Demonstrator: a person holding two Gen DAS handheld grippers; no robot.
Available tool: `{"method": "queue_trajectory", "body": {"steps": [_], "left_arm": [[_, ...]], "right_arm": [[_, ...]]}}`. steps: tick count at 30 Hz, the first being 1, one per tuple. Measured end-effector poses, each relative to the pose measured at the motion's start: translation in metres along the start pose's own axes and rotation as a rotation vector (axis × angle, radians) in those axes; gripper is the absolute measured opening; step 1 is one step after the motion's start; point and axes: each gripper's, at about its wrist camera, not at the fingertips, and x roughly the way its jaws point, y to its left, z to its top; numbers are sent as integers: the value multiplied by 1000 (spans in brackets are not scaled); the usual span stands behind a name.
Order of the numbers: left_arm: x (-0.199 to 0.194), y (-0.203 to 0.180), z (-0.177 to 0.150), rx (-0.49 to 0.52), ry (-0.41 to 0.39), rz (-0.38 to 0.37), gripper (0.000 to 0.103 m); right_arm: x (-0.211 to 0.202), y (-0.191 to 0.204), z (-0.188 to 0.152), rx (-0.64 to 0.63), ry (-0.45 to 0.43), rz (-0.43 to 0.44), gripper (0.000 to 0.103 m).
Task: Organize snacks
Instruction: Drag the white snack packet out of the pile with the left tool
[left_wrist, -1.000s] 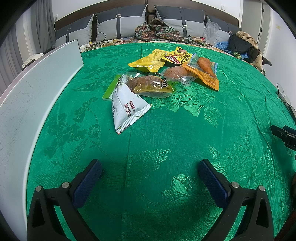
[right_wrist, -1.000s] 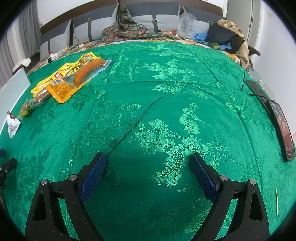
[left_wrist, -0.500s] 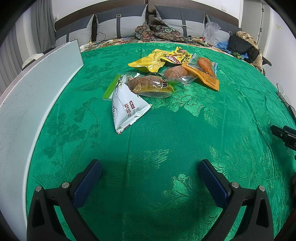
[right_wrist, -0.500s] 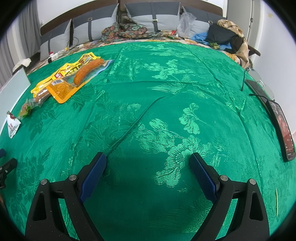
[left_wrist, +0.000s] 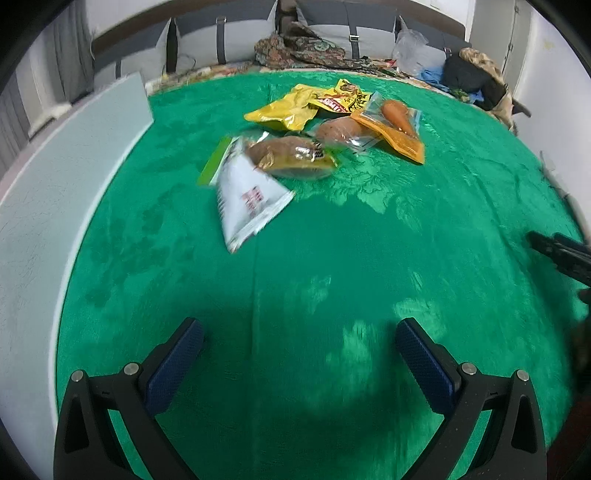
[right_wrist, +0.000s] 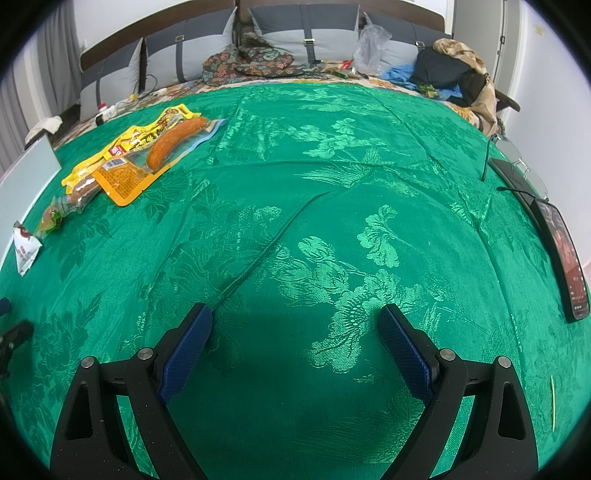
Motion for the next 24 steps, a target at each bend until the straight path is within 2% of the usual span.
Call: {"method": "queue_trajectory", "body": {"steps": [3, 7, 10, 13, 15, 16, 17, 18, 19, 24], "left_arm": [[-18, 20, 4, -76, -33, -41, 103], [-18, 38, 42, -151, -33, -43, 102], [4, 33, 69, -99, 28, -10, 99], [25, 23, 82, -19, 38, 71, 99], [35, 22, 88, -19, 31, 105, 95], [37, 24, 87, -29, 27, 99, 78], [42, 27, 88, -46, 36, 75, 51], [43, 29, 87, -52, 33, 66, 51], [39, 30, 87, -47, 12, 63, 37], [17, 29, 65, 44, 12, 12, 35]], "right_arm": [[0, 0, 0, 0, 0, 0, 94], [0, 0, 0, 0, 0, 0, 94], [0, 0, 0, 1, 0, 0, 94], [0, 0, 0, 1, 0, 0, 94], [0, 1, 0, 1, 0, 0, 94], [0, 0, 0, 1, 0, 0, 94], [0, 0, 0, 1, 0, 0, 94], [0, 0, 0, 1, 0, 0, 94], [0, 0, 0, 1, 0, 0, 94], [0, 0, 0, 1, 0, 0, 94]]}}
